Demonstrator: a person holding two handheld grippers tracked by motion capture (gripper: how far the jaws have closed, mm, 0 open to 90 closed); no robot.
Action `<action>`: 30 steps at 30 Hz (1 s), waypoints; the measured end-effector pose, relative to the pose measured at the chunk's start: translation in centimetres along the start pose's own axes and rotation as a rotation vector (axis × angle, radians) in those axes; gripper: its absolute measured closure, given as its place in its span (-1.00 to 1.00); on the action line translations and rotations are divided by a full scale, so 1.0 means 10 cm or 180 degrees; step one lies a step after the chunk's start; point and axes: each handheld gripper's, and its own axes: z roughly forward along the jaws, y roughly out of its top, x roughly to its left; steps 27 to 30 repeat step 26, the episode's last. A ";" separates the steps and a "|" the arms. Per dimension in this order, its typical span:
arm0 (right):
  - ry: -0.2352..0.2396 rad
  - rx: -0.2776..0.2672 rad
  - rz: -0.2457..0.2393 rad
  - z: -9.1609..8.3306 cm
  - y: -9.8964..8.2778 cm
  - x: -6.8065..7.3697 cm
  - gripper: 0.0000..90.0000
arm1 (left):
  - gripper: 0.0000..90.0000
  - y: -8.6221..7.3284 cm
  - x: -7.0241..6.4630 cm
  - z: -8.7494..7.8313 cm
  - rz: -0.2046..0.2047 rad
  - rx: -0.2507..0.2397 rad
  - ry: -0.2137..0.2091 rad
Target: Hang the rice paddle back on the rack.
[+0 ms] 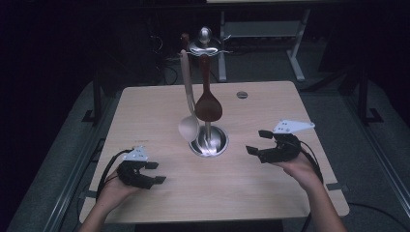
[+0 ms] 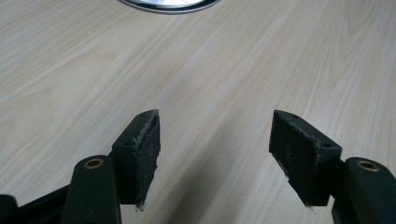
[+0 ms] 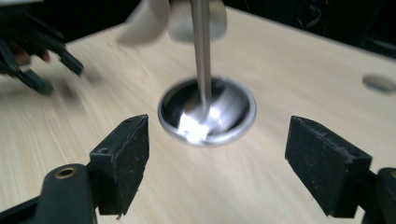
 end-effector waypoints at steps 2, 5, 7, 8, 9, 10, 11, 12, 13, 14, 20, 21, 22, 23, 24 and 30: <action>-0.0056 0.0092 0.0032 0.02 -0.11 -0.01 -0.52 | -0.25 -0.02 -0.01 0.00 -0.0024 -0.0031 0.0015; -0.0106 0.0196 0.0069 0.03 -0.24 -0.02 -0.55 | -0.26 -0.05 -0.01 0.01 -0.0012 -0.0026 0.0022; -0.0146 0.0246 0.0089 0.03 -0.34 -0.02 -0.56 | -0.27 -0.05 -0.01 0.02 -0.0017 -0.0020 0.0027; -0.0161 0.0286 0.0106 0.02 -0.39 -0.02 -0.56 | -0.28 -0.05 -0.01 0.02 -0.0021 -0.0023 0.0028; -0.0181 0.0325 0.0129 0.02 -0.42 -0.02 -0.56 | -0.28 -0.06 -0.01 0.03 -0.0019 -0.0024 0.0027; -0.0224 0.0358 0.0129 0.02 -0.46 -0.02 -0.58 | -0.28 -0.06 -0.01 0.03 -0.0022 -0.0026 0.0033; -0.0264 0.0406 0.0133 0.01 -0.50 -0.02 -0.58 | -0.28 -0.06 -0.02 0.03 -0.0041 -0.0024 0.0033; -0.0289 0.0429 0.0149 0.00 -0.53 -0.02 -0.58 | -0.29 -0.07 -0.01 0.04 -0.0040 -0.0019 0.0030; -0.0302 0.0427 0.0151 -0.01 -0.58 -0.02 -0.58 | -0.29 -0.07 -0.01 0.04 -0.0033 -0.0026 0.0033; -0.0320 0.0425 0.0182 -0.02 -0.62 -0.03 -0.58 | -0.29 -0.08 0.00 0.05 -0.0038 -0.0016 0.0028; -0.0368 0.0517 0.0238 -0.01 -0.75 -0.10 -0.58 | -0.34 -0.08 0.02 0.09 -0.0045 -0.0026 0.0072; -0.0343 0.0533 0.0253 0.00 -0.76 -0.11 -0.59 | -0.35 -0.08 0.02 0.09 -0.0053 -0.0012 0.0077; -0.0330 0.0537 0.0242 0.01 -0.77 -0.12 -0.59 | -0.36 -0.08 0.02 0.10 -0.0051 -0.0007 0.0077; -0.0336 0.0579 0.0242 0.02 -0.78 -0.11 -0.60 | -0.36 -0.08 0.02 0.10 -0.0055 -0.0012 0.0081; -0.0339 0.0593 0.0202 0.03 -0.79 -0.11 -0.60 | -0.37 -0.08 0.02 0.10 -0.0052 -0.0010 0.0086; -0.0327 0.0598 0.0203 0.05 -0.80 -0.11 -0.61 | -0.37 -0.07 0.02 0.10 -0.0043 -0.0005 0.0092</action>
